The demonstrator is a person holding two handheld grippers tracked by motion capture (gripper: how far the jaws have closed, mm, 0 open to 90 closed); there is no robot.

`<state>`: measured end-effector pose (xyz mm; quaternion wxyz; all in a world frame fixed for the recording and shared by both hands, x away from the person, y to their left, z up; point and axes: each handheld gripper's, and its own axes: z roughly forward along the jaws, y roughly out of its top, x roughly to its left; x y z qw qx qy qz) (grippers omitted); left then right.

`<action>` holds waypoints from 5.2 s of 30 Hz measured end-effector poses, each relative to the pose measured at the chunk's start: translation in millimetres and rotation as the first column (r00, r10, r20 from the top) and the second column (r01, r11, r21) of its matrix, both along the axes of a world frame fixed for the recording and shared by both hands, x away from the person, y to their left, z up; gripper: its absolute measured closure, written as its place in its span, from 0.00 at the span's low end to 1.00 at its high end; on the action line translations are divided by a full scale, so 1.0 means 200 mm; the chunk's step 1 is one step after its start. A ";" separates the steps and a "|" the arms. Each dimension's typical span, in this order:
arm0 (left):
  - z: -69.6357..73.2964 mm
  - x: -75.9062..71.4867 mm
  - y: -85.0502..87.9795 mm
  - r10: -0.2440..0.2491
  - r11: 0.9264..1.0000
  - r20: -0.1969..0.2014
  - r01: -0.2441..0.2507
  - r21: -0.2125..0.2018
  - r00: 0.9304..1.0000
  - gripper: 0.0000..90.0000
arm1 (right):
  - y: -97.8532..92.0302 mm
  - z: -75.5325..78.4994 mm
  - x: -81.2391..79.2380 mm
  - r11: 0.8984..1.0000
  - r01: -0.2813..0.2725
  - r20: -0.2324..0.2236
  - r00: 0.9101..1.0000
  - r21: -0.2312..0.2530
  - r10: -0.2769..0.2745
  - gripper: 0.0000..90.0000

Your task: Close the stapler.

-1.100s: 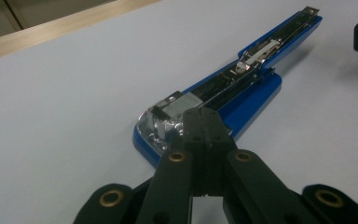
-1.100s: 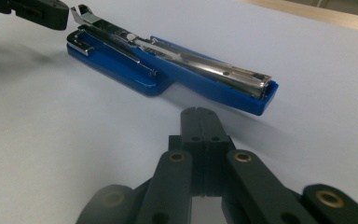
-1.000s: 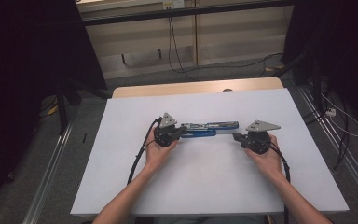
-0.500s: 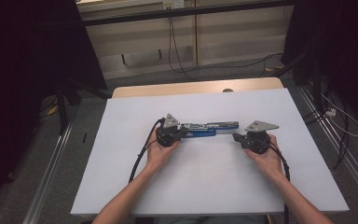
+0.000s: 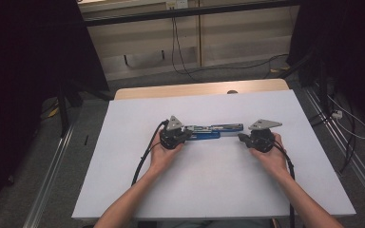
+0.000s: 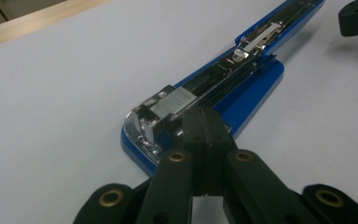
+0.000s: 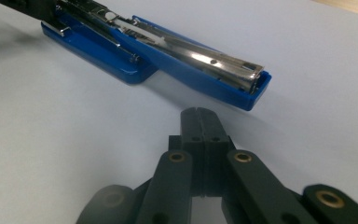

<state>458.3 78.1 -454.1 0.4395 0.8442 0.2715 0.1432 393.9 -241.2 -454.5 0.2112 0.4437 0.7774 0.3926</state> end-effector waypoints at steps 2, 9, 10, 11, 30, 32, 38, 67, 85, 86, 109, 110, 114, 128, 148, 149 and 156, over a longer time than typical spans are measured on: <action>0.00 0.00 0.00 0.000 1.000 0.000 0.000 -0.004 1.000 1.00 | 0.00 0.00 0.02 1.000 0.004 -0.016 1.000 -0.022 -0.004 1.00; 0.00 0.00 0.00 0.001 1.000 0.005 -0.001 0.002 1.000 1.00 | 0.03 -0.01 0.06 0.999 -0.015 -0.028 1.000 -0.052 0.013 1.00; 0.00 0.00 0.00 0.001 1.000 0.007 -0.001 0.003 1.000 1.00 | 0.03 -0.02 0.06 0.999 -0.017 -0.030 0.999 -0.048 0.015 1.00; 0.00 0.00 0.00 0.002 1.000 0.003 -0.002 0.000 1.000 1.00 | 0.03 -0.02 0.06 0.999 -0.014 -0.030 0.999 -0.045 0.012 1.00; 0.00 0.00 0.00 -0.008 1.000 0.002 0.008 0.005 1.000 1.00 | 0.04 -0.03 0.09 0.997 0.001 -0.044 0.999 -0.077 -0.005 1.00; 0.00 0.00 0.00 -0.003 1.000 0.003 0.003 0.004 1.000 1.00 | 0.04 -0.03 0.09 0.997 0.004 -0.042 0.999 -0.075 -0.007 1.00; 0.00 0.00 0.00 -0.002 1.000 -0.008 0.002 -0.013 1.000 1.00 | 0.04 -0.03 0.10 0.997 0.005 -0.037 0.999 -0.079 -0.008 1.00; -0.01 0.00 0.00 0.000 1.000 0.005 0.000 -0.009 1.000 1.00 | 0.03 -0.03 0.10 0.999 0.026 -0.019 0.999 -0.047 -0.027 1.00; -0.01 0.00 0.00 0.002 1.000 -0.005 -0.002 -0.019 1.000 1.00 | 0.03 -0.02 0.10 0.999 0.037 -0.009 0.999 -0.017 -0.037 1.00; -0.01 0.00 0.00 0.002 1.000 -0.005 -0.002 -0.019 1.000 1.00 | 0.03 -0.02 0.10 0.999 0.036 -0.008 0.999 -0.017 -0.036 1.00; -0.01 0.00 0.00 -0.001 1.000 -0.002 0.001 -0.017 1.000 1.00 | 0.04 0.00 0.10 0.999 0.034 0.016 0.999 0.035 -0.035 1.00; -0.01 0.00 0.00 0.000 1.000 -0.003 -0.001 -0.019 1.000 1.00 | 0.04 0.00 0.10 0.999 0.033 0.020 0.999 0.042 -0.034 1.00; -0.01 -0.01 0.00 0.003 1.000 0.000 -0.003 -0.017 1.000 1.00 | 0.05 0.01 0.10 0.998 0.031 0.035 0.999 0.053 -0.032 1.00; 0.00 -0.01 0.00 0.010 1.000 -0.017 -0.010 -0.028 1.000 1.00 | 0.03 0.01 0.10 0.996 0.042 0.056 0.997 0.078 -0.047 1.00; 0.03 -0.06 0.09 0.046 0.996 -0.060 -0.050 -0.076 0.997 0.75 | 0.01 0.03 0.08 0.988 0.058 0.071 0.995 0.146 -0.069 0.58; 0.03 -0.06 0.10 0.055 0.996 -0.043 -0.058 -0.073 0.998 0.71 | 0.01 0.03 0.08 0.987 0.063 0.072 0.995 0.146 -0.075 0.54; 0.06 -0.05 0.13 0.121 0.990 0.002 -0.120 -0.074 0.993 0.37 | 0.01 0.03 0.08 0.985 0.091 0.057 0.993 0.145 -0.101 0.21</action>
